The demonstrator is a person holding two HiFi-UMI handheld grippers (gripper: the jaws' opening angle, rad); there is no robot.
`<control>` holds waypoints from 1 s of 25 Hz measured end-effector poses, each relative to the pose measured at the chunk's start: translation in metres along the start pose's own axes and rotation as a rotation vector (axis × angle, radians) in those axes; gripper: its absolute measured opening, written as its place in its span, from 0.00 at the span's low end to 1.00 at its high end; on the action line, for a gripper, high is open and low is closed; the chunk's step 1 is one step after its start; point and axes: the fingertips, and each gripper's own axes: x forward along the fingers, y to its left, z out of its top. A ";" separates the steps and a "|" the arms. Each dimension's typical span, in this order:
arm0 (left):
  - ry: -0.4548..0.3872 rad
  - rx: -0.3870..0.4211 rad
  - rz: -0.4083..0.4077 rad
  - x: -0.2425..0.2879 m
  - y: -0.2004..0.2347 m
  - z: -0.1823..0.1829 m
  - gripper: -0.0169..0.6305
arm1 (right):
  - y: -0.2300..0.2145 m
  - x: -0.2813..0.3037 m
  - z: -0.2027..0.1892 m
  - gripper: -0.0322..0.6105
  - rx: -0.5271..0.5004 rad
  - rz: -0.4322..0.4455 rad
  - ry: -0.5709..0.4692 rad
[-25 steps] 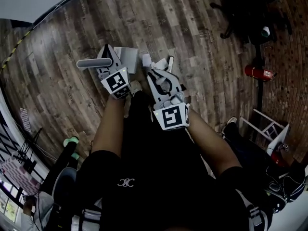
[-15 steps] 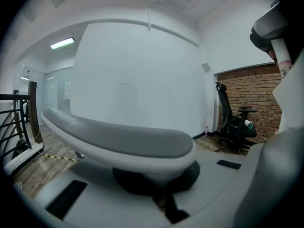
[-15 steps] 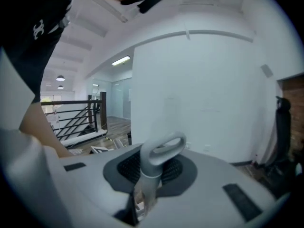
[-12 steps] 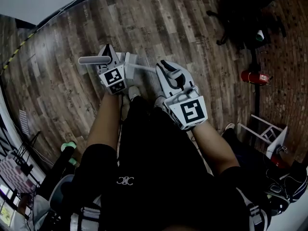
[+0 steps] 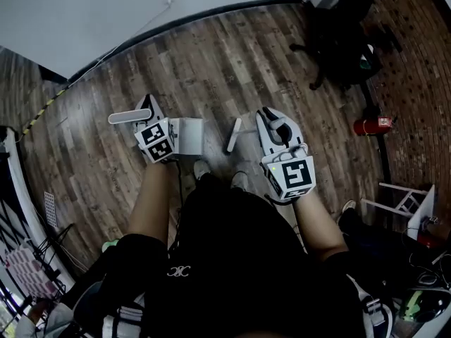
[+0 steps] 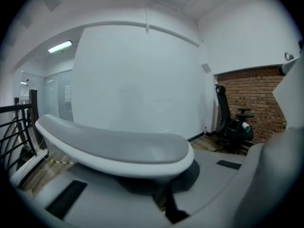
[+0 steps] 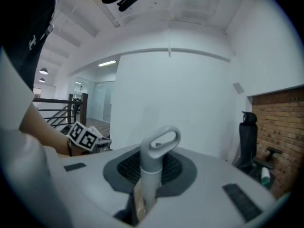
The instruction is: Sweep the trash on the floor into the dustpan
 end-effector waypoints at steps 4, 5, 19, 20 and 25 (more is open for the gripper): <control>-0.026 0.093 -0.127 -0.036 -0.047 0.047 0.02 | -0.038 -0.020 -0.012 0.14 -0.013 -0.062 0.056; -0.032 0.114 -0.153 -0.044 -0.058 0.059 0.02 | -0.050 -0.025 -0.013 0.14 -0.010 -0.086 0.069; -0.072 0.131 -0.232 -0.101 -0.135 0.144 0.02 | -0.165 -0.108 0.009 0.14 0.119 -0.349 -0.044; -0.073 0.131 -0.249 -0.103 -0.141 0.146 0.02 | -0.167 -0.111 0.009 0.14 0.125 -0.350 -0.045; -0.062 0.126 -0.308 -0.110 -0.171 0.147 0.02 | -0.165 -0.118 0.004 0.14 0.144 -0.325 -0.055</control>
